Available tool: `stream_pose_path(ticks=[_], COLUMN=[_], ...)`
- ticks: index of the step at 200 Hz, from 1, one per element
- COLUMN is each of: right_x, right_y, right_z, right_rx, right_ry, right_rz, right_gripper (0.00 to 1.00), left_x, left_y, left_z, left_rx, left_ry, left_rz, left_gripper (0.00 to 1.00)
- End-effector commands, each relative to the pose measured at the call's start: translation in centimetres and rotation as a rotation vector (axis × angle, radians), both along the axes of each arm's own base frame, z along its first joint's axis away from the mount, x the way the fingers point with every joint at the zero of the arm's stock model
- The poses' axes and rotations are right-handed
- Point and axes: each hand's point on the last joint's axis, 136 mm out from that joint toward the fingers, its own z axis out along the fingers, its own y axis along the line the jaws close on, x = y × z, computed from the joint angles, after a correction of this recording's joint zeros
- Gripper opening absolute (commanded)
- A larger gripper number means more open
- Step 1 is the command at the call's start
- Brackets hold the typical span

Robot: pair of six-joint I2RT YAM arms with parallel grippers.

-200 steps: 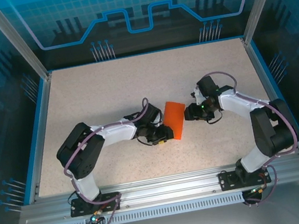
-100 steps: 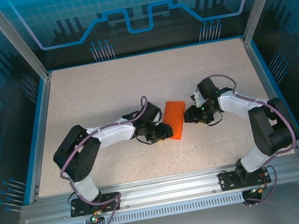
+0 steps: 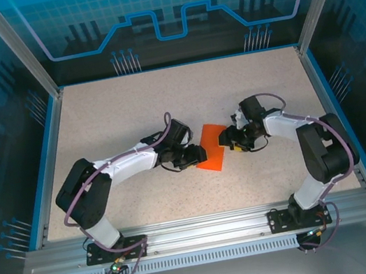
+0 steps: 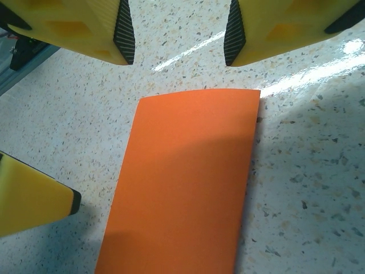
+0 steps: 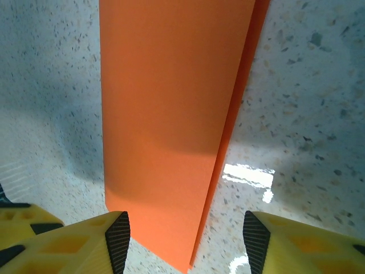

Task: Fold a paper plane with a square sheet of paper (fold left side to right side)
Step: Move the paper to the center of the table.

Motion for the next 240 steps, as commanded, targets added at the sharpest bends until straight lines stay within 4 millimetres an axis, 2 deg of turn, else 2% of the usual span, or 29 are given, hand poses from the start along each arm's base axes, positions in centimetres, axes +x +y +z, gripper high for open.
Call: stream_pose_path(ticks=[1, 81, 141, 146, 201, 224, 240], right_x=[0.6, 2.0, 2.5, 3.4, 3.8, 3.9, 3.9], right_y=[0.5, 1.0, 2.1, 2.3, 2.7, 2.8, 3.0], right_z=[-0.1, -1.3, -1.3, -0.5, 0.1, 0.4, 0.9], right_rx=[0.06, 0.078, 0.127, 0.134, 0.14, 0.15, 0.161], right_ry=[0.027, 0.037, 0.029, 0.002, -0.02, -0.035, -0.046], right_rz=[-0.046, -0.068, -0.056, -0.053, -0.037, -0.031, -0.025], right_gripper=[0.58, 0.57, 0.51, 0.5, 0.46, 0.39, 0.29], left_x=[0.4, 0.5, 0.9, 0.9, 0.9, 1.0, 1.0], left_y=[0.5, 0.8, 1.3, 1.3, 1.6, 1.8, 2.2], left_z=[1.5, 2.2, 3.1, 3.1, 3.2, 3.3, 3.4], left_rx=[0.008, 0.012, 0.032, 0.033, 0.046, 0.056, 0.076], left_ry=[-0.058, -0.094, -0.165, -0.169, -0.174, -0.182, -0.188], left_rz=[-0.014, -0.018, -0.047, -0.048, -0.046, -0.042, -0.037], left_gripper=[0.5, 0.5, 0.5, 0.5, 0.5, 0.51, 0.5])
